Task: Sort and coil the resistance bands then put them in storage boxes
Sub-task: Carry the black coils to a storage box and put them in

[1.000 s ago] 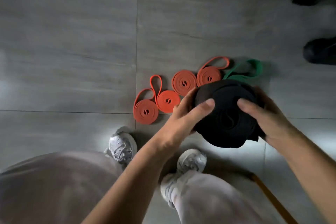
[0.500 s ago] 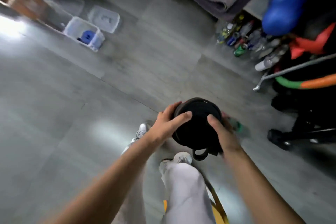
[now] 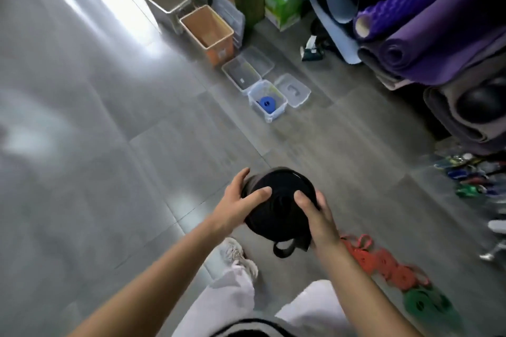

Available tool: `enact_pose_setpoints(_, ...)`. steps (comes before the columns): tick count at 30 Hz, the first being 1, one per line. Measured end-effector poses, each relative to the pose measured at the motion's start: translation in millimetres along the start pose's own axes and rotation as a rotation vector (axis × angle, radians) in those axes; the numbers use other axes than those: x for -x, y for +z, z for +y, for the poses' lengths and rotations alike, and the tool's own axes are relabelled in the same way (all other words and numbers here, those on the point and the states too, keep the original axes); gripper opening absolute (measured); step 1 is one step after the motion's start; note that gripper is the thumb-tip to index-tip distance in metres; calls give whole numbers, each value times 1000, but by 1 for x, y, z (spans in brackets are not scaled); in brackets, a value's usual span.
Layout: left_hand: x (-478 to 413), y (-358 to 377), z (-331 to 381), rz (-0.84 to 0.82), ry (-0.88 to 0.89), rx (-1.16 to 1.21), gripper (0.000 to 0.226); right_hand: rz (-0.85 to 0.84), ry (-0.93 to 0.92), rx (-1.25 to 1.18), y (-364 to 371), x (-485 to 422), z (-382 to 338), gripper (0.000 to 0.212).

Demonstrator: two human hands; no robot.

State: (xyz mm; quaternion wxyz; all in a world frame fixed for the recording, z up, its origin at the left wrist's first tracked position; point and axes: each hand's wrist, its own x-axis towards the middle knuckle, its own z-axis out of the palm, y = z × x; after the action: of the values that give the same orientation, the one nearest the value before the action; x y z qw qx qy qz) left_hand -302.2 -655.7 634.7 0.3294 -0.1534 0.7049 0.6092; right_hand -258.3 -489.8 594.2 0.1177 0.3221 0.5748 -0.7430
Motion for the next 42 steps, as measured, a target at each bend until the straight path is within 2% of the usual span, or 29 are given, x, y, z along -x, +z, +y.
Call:
enact_pose_setpoints(2,-12,-54,15,55,5,43,76,-38,14,-20,59,-16,-11,53)
enact_pose_setpoints(6,-35,-140,46,83,7,99,88,-102,17,3,148,-51,-44,69)
enact_pose_setpoints(11,-89,-222,85,89,24,136,93,-162,27,-21,233,-113,-80,56)
enact_pose_setpoints(16,-171,-326,149,128,-13,102,96,-203,49,-17,343,-205,-120,68)
enact_pose_setpoints(25,-299,-504,281,216,12,133,87,-255,12,69,538,-342,-230,68)
enact_pose_setpoints(28,-345,-549,312,183,0,108,91,-218,10,43,584,-385,-249,68)
enact_pose_setpoints(32,-419,-607,348,110,-39,33,80,-114,23,-19,641,-444,-263,69)
enact_pose_setpoints(38,-525,-692,422,-26,-45,-195,81,55,14,-181,741,-518,-286,65)
enact_pose_setpoints(41,-569,-712,453,-98,-73,-297,85,178,35,-279,768,-542,-298,78)
enact_pose_setpoints(42,-583,-714,461,-131,-74,-323,83,210,38,-299,772,-553,-302,76)
